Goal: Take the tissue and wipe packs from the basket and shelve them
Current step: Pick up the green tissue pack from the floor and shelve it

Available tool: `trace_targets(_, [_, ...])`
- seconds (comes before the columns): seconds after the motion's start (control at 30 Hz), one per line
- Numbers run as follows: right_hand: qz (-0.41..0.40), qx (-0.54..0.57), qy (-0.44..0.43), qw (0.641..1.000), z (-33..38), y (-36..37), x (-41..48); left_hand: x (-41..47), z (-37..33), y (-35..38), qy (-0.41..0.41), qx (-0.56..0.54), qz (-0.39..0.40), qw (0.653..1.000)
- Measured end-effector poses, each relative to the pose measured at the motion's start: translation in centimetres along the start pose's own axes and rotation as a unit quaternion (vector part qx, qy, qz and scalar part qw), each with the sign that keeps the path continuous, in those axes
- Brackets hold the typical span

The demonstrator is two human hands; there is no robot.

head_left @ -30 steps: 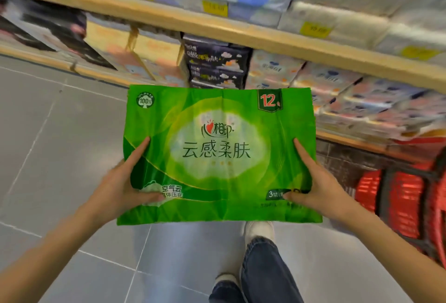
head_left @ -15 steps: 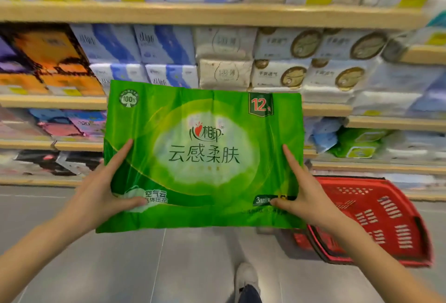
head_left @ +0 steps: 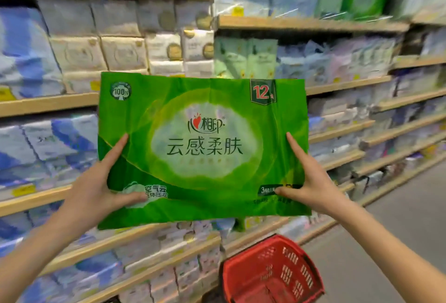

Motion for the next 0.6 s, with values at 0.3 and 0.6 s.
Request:
trace_targets(0.3, [-0.131,-0.077,0.012,0.988,-9.5,-21.5,1.1,7.3,-19.7,12.0,0.116,-0.082,-0.023,0.990])
trace_targets(0.6, [-0.218,-0.126,0.010,0.968,-19.2,-37.5,3.2,11.9,-37.3,22.7,0.197,-0.171,-0.055,0.964])
Point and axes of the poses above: each hand's wrist, its own x-axis towards the middle knuckle, its own y-axis out of the palm, z = x × y, the point moved 6 cm from there along x, towards the middle knuckle, and after that the axes turned 11 degrees about -z, right-handed, at the moved point
